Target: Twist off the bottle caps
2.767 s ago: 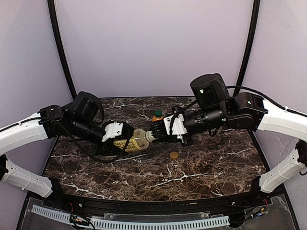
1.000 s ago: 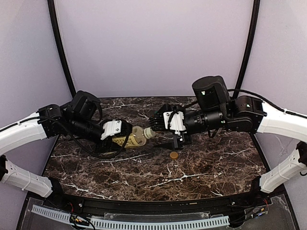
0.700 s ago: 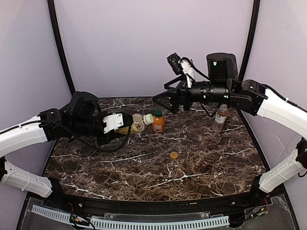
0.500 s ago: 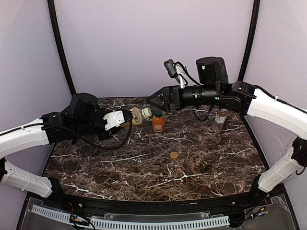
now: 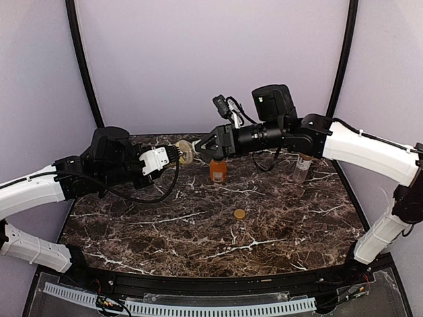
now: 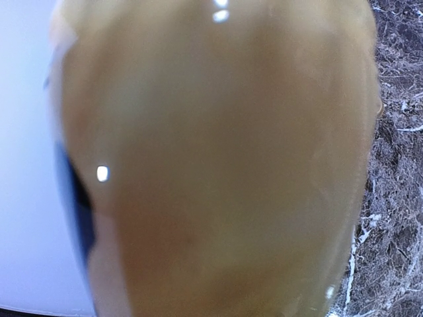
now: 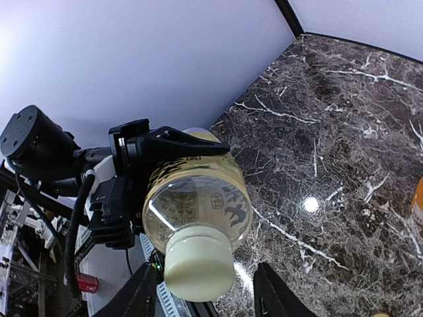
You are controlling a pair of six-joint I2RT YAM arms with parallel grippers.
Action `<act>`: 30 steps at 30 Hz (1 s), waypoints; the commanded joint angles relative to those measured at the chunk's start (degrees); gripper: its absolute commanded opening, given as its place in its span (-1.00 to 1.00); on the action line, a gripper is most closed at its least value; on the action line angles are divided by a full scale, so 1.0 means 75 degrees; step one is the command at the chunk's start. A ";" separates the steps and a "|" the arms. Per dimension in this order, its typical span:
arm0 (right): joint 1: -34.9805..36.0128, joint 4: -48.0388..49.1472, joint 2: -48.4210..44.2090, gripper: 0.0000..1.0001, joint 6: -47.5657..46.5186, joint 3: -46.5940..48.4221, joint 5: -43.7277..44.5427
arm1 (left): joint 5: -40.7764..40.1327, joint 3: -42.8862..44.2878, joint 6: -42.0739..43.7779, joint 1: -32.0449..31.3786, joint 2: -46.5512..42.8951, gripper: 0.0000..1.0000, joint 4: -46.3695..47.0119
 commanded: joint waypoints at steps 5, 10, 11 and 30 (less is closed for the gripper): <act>-0.0063 0.0354 0.0144 -0.19 0.0072 0.0237 -0.0486 | 0.0027 -0.0146 0.0039 0.0030 -0.0186 -0.29 0.0080; -0.0069 0.0356 0.0198 -0.46 -0.0007 0.0246 -0.0510 | 0.0065 -0.0125 0.0035 0.0029 -0.0167 -0.29 0.0058; -0.0075 0.0356 0.0203 -0.56 -0.0034 0.0257 -0.0538 | 0.0073 -0.0122 0.0032 0.0022 -0.0169 -0.29 0.0057; 0.0916 -0.0548 -0.1615 -1.00 -0.9317 -0.1644 -0.1248 | 0.4702 0.0713 -0.0632 0.0027 -0.0007 -0.30 -0.3728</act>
